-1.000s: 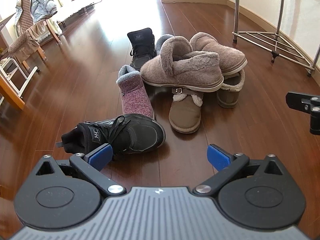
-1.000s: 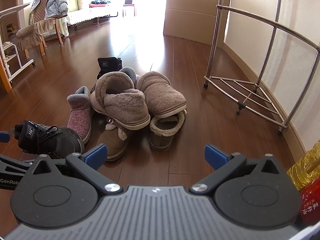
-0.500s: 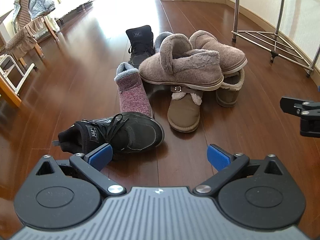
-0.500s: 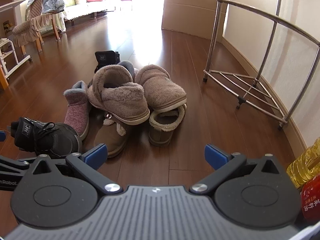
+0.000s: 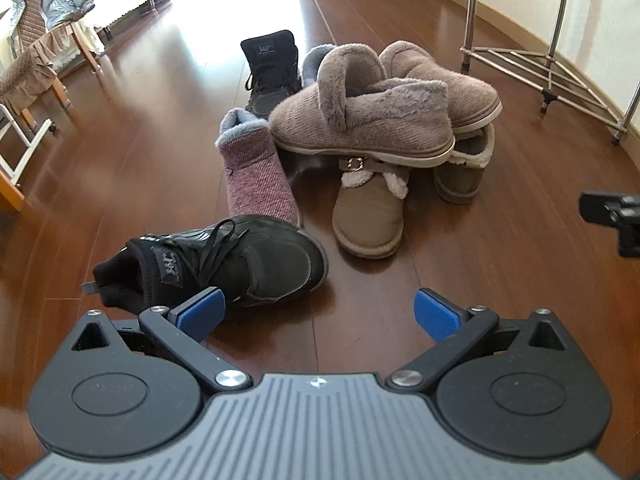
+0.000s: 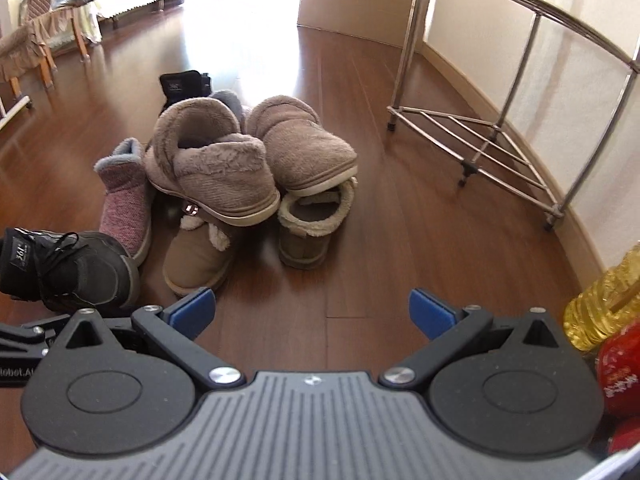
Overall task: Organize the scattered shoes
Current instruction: 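Move the right gripper toward the pink-grey fuzzy slipper pile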
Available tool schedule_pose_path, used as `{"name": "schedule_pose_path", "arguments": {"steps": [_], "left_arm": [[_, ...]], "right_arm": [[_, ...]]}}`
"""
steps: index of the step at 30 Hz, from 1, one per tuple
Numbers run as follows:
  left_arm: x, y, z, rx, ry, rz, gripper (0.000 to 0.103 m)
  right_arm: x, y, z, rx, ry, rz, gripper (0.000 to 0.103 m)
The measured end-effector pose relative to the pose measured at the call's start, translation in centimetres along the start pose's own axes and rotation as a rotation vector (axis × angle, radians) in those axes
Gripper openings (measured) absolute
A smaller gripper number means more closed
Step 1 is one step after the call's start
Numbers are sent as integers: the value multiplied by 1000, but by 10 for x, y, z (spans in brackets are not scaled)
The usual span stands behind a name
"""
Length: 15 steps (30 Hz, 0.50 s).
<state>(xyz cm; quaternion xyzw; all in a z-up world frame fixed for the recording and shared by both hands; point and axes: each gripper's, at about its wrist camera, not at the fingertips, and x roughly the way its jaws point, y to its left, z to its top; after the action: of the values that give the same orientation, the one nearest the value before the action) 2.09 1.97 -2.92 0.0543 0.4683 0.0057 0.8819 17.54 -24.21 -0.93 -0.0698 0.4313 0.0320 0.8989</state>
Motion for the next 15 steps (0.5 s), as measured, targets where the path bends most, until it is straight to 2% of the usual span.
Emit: {"name": "schedule_pose_path", "arguments": {"steps": [5, 9, 12, 15], "left_arm": [[-7, 9, 3, -30, -34, -33, 102], [-7, 12, 0, -30, -36, -9, 102], [-4, 14, -3, -30, -17, 15, 102], [-4, 16, -6, -26, 1, 49, 102]], "right_arm": [[-13, -3, -6, -4, -12, -9, 102], [-16, -4, -17, 1, -7, 17, 102], [-7, -6, -18, 87, 26, 83, 102], [9, -3, -17, 177, 58, 186, 102]]}}
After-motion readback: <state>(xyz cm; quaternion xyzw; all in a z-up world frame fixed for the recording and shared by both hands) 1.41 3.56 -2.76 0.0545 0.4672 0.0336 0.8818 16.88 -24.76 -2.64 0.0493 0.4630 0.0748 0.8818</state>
